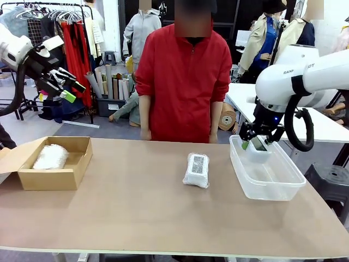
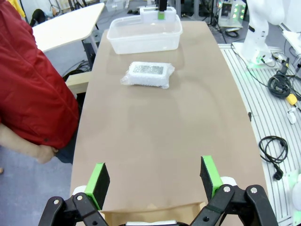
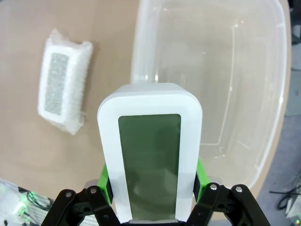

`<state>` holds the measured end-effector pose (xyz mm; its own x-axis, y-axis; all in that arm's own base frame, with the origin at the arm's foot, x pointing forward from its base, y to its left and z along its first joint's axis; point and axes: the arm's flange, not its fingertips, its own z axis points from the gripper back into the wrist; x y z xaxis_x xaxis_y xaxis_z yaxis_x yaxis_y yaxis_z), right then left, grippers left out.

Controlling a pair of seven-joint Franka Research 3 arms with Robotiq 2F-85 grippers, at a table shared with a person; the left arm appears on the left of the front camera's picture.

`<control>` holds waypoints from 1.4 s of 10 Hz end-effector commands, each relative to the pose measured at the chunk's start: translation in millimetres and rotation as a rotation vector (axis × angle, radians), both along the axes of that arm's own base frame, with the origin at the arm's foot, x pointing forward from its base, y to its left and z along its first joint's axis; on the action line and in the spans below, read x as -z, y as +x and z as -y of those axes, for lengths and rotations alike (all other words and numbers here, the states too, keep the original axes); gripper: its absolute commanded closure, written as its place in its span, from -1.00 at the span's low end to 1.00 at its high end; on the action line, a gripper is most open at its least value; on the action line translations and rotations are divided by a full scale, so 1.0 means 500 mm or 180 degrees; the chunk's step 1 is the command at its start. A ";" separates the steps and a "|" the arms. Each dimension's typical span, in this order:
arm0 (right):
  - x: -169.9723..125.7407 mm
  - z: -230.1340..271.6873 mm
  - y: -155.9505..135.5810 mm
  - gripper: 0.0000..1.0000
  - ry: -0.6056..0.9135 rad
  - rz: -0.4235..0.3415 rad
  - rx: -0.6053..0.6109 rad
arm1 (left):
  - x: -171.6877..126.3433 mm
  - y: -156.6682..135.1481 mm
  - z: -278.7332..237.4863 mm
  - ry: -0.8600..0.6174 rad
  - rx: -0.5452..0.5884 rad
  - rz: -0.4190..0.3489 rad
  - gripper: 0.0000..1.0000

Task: Separate and place wrapped and unwrapped clocks.
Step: If the picked Digital clock is wrapped, place it in the Package Box ; if not, place it in the Organizing box.

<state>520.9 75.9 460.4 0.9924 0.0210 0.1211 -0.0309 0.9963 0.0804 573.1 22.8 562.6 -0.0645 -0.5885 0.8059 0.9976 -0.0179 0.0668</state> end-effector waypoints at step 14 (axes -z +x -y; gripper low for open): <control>0.086 0.052 0.098 0.20 -0.0027 -0.0033 -0.0204 | 0.003 -0.002 0.000 0.0016 0.0046 0.0022 -1.00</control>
<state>558.4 55.1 418.1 0.9944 0.0708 0.0789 -0.0777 0.9931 0.0882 573.1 22.8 562.7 -0.0646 -0.5885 0.8059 0.9976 -0.0180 0.0668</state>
